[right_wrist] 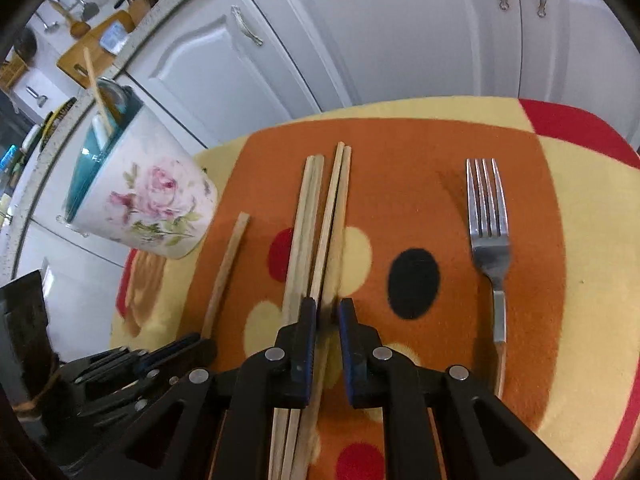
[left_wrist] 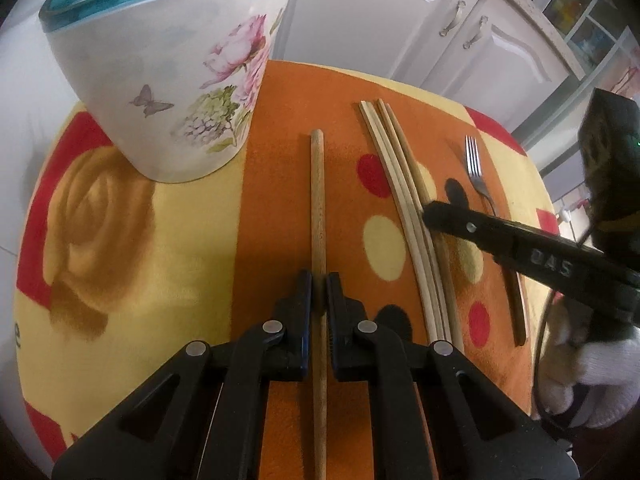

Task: Organize utensils
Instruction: 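Grasp one wooden chopstick with the left tool while the right grasps another, then lift both chopsticks upright and lower them into the rose-print cup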

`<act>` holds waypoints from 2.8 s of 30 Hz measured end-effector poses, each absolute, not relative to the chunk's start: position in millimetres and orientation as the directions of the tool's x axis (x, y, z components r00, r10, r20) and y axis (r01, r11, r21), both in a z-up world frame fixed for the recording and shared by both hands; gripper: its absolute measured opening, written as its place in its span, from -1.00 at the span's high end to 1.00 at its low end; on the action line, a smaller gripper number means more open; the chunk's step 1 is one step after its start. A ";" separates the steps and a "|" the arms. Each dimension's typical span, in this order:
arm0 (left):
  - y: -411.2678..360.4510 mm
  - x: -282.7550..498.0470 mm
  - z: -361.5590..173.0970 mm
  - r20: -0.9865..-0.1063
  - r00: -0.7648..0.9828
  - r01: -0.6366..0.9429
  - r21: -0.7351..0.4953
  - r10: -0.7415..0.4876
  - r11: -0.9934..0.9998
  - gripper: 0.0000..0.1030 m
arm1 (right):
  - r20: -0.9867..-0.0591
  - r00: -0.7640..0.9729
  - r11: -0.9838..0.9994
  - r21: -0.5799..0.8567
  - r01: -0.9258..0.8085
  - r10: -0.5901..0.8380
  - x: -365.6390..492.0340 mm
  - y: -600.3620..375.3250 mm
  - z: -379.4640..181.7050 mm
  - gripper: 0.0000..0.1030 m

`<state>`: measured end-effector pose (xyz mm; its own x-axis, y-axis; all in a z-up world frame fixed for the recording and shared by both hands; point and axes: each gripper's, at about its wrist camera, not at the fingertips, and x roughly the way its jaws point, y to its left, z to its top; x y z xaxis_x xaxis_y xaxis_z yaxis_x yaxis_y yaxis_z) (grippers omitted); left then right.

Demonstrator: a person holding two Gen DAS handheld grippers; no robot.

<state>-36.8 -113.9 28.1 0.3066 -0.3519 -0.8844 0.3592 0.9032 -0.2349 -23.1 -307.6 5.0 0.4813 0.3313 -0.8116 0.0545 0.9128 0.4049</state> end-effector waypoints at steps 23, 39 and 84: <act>-99.7 -60.1 34.4 -0.902 0.240 0.430 -0.234 -0.360 0.872 0.65 | -0.827 0.456 0.920 0.391 0.043 0.330 -84.6 -327.5 12.7 0.37; -153.9 -12.6 28.7 -0.901 0.340 0.540 -0.047 -0.269 0.841 0.54 | -0.854 0.438 0.958 0.280 -0.063 0.279 -25.2 -313.1 11.9 0.88; 24.7 -52.9 295.5 -0.516 0.697 0.443 -0.234 -0.497 0.865 0.89 | -0.471 0.768 0.900 0.259 -0.349 0.434 -86.8 -280.2 261.6 0.90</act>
